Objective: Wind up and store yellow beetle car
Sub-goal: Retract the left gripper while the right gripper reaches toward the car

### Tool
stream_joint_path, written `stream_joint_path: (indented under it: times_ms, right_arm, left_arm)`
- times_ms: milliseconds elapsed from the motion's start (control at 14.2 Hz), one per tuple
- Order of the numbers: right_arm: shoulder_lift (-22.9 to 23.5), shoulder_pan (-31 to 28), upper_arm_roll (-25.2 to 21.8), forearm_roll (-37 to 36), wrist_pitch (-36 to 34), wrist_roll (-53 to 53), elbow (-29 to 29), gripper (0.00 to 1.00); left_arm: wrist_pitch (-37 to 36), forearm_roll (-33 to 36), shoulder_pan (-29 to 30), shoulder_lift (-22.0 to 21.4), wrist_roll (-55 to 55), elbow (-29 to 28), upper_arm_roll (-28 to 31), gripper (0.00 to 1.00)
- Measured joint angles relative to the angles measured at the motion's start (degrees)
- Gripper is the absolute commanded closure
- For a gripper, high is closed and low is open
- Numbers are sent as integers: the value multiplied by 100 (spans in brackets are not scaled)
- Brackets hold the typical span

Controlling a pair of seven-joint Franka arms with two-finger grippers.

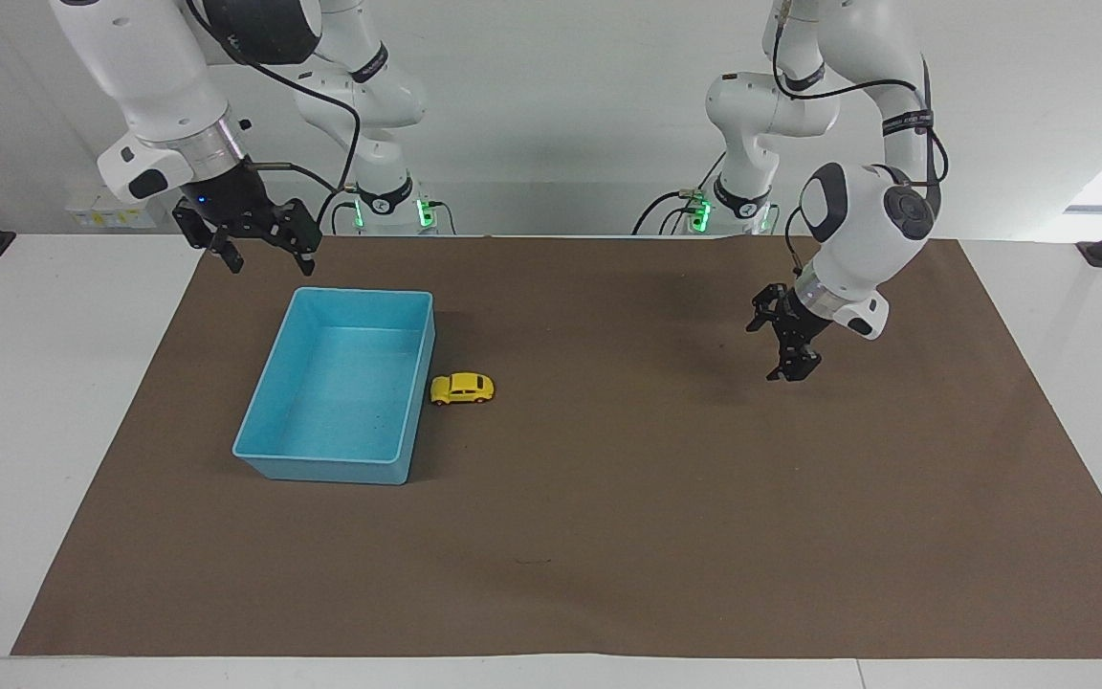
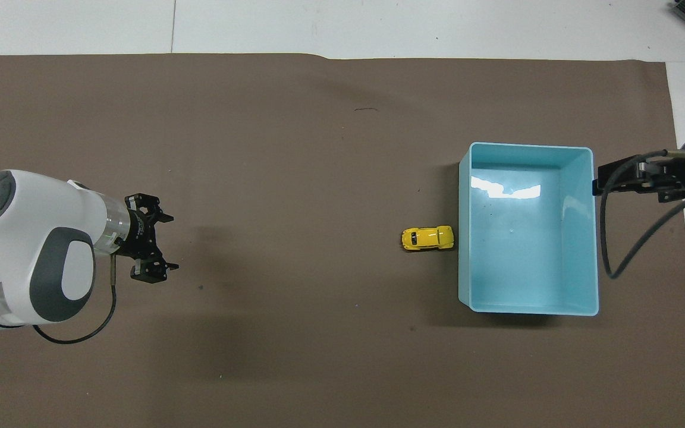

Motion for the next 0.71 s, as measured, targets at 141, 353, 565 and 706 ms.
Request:
stream_joint_path:
  times_ms: [141,353,565,706]
  right_arm:
    - [0,0,-1,-3,0,0,0,0]
    - [0,-75,-7,-6,8,0,-3,0]
    - [-13,-82,7,-6,231,5,-92,0]
    - [-39,-72,19,-6,601,59,-248,0]
  left_arm:
    - [-1,85,19,-1,9,124,-1,0]
    - [-98,187,199,-17,18,429,8,0]
    - [-389,204,418,-45,29,879,11,0]
    - [-552,220,553,-50,35,1165,14,0]
